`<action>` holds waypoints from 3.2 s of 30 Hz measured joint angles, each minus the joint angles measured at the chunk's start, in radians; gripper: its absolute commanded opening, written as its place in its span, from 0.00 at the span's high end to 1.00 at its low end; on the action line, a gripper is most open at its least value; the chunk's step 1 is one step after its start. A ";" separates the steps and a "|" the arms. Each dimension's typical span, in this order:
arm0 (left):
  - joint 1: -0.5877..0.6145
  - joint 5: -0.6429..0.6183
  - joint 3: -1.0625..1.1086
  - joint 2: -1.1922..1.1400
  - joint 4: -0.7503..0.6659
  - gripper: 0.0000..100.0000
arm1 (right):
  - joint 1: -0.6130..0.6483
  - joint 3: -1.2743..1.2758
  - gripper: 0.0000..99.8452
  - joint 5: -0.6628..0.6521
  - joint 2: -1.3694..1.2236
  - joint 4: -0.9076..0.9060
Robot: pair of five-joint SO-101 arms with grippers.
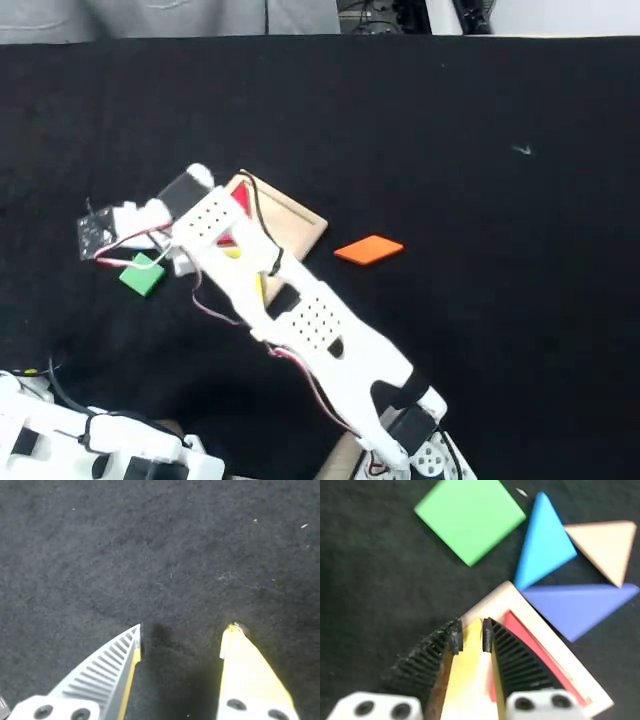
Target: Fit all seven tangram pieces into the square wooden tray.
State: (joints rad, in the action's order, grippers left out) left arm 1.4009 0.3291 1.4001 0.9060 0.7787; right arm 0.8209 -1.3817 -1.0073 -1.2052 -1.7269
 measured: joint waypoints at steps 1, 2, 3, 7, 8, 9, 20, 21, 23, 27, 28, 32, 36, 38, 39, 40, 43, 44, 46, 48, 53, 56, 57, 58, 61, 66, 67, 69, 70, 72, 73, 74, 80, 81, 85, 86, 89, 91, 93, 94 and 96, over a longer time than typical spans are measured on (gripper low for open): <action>-0.002 0.000 0.000 0.000 0.000 0.74 | -0.008 -0.009 0.92 -0.002 0.000 0.000; -0.002 0.000 0.000 0.000 0.000 0.74 | -0.012 -0.021 0.91 -0.003 0.000 0.000; -0.002 0.000 0.000 0.000 0.000 0.74 | -0.017 -0.032 0.88 -0.003 0.000 0.000; -0.002 0.000 0.000 0.000 0.000 0.74 | -0.018 -0.115 0.77 0.043 0.000 0.000; -0.002 0.000 0.000 0.000 0.000 0.74 | -0.018 -0.146 0.77 0.068 0.000 0.000; -0.002 0.000 0.000 0.000 0.000 0.74 | -0.018 -0.178 0.79 0.089 0.000 -0.002; -0.060 0.000 0.000 0.000 0.000 0.74 | -0.175 -0.230 0.99 0.465 0.141 -0.006; -0.084 -0.002 0.000 0.000 0.000 0.74 | -0.189 -0.212 0.99 0.491 0.170 -0.006; -0.155 0.000 0.000 0.000 0.000 0.74 | -0.196 -0.135 0.99 0.512 0.238 -0.006; -0.351 -0.002 -0.005 0.000 0.072 0.74 | -0.190 0.153 0.99 0.528 0.413 -0.006; -0.411 -0.002 -0.021 0.000 0.110 0.74 | -0.189 0.245 0.99 0.537 0.465 -0.006; -0.658 -0.002 -0.115 0.000 0.269 0.74 | -0.187 0.620 0.99 0.586 0.680 0.008; -0.825 -0.041 -0.135 0.000 0.302 0.74 | -0.172 1.010 0.99 0.654 0.812 0.129; -0.867 -0.043 -0.135 0.000 0.290 0.74 | -0.153 1.200 0.99 0.680 0.847 0.229; -0.881 -0.048 -0.130 0.000 0.265 0.74 | -0.143 1.287 0.99 0.692 0.861 0.278; -0.890 -0.054 -0.114 0.000 0.238 0.74 | -0.133 1.359 0.99 0.703 0.873 0.324; -0.898 -0.051 -0.063 0.000 0.172 0.74 | -0.097 1.501 0.99 0.736 0.902 0.396; -0.898 -0.051 -0.063 0.000 0.166 0.74 | -0.083 1.525 0.99 0.740 0.907 0.407; -0.898 -0.055 -0.061 0.000 0.158 0.74 | -0.064 1.542 0.99 0.746 0.910 0.419; -0.898 -0.054 -0.061 0.000 0.153 0.74 | -0.060 1.544 0.99 0.747 0.910 0.422; -0.898 -0.055 -0.061 0.000 0.150 0.74 | -0.060 1.545 0.99 0.747 0.882 0.453; -0.898 -0.057 -0.057 0.000 0.150 0.74 | -0.058 1.530 0.99 0.747 0.865 0.460; -0.898 -0.057 -0.057 0.000 0.150 0.74 | -0.057 1.519 0.99 0.747 0.858 0.460; -0.898 -0.057 -0.057 0.000 0.150 0.74 | -0.060 1.505 0.99 0.747 0.852 0.460; -0.898 -0.057 -0.057 0.000 0.150 0.74 | -0.101 1.471 0.99 0.735 0.841 0.462; -0.898 -0.057 -0.057 0.000 0.150 0.74 | -0.173 1.467 0.99 0.697 0.835 0.470; -0.898 -0.057 -0.057 0.000 0.150 0.74 | -0.181 1.462 0.99 0.694 0.835 0.466; -0.898 -0.057 -0.057 0.000 0.150 0.74 | -0.190 1.445 0.99 0.692 0.835 0.427; -0.898 -0.057 -0.055 0.000 0.150 0.74 | -0.192 1.435 0.99 0.692 0.838 0.416; -0.898 -0.057 -0.048 0.000 0.150 0.74 | -0.193 1.427 0.99 0.690 0.862 0.396; -0.898 -0.057 -0.048 0.000 0.150 0.74 | -0.204 1.427 0.99 0.697 0.879 0.396; -0.898 -0.060 -0.048 0.000 0.150 0.74 | -0.218 1.427 0.99 0.715 0.895 0.405; -0.898 -0.057 -0.048 0.000 0.150 0.74 | -0.336 1.534 0.99 0.947 0.933 0.537; -0.898 -0.057 -0.048 0.000 0.150 0.74 | -0.356 1.554 0.99 1.008 0.945 0.545; -0.898 -0.057 -0.048 0.000 0.150 0.74 | -0.362 1.648 0.99 1.134 1.023 0.586; -0.898 -0.057 -0.048 0.000 0.150 0.74 | -0.358 1.674 0.99 1.142 1.034 0.601; -0.898 -0.057 -0.048 0.000 0.150 0.74 | -0.364 1.703 0.95 1.163 1.042 0.647; -0.898 -0.057 -0.048 0.000 0.150 0.74 | -0.370 1.700 0.85 1.214 1.042 0.658; -0.898 -0.057 -0.048 0.000 0.150 0.74 | -0.376 1.677 0.76 1.295 1.014 0.647; -0.898 -0.057 -0.048 0.000 0.150 0.74 | -0.379 1.654 0.75 1.338 0.991 0.637; -0.898 -0.057 -0.048 0.000 0.150 0.74 | -0.379 1.603 0.76 1.399 0.937 0.609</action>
State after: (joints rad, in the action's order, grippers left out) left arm 0.5033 0.2723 1.3525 0.9060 0.9291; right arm 0.4419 0.2217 0.3920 -0.2677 -1.1178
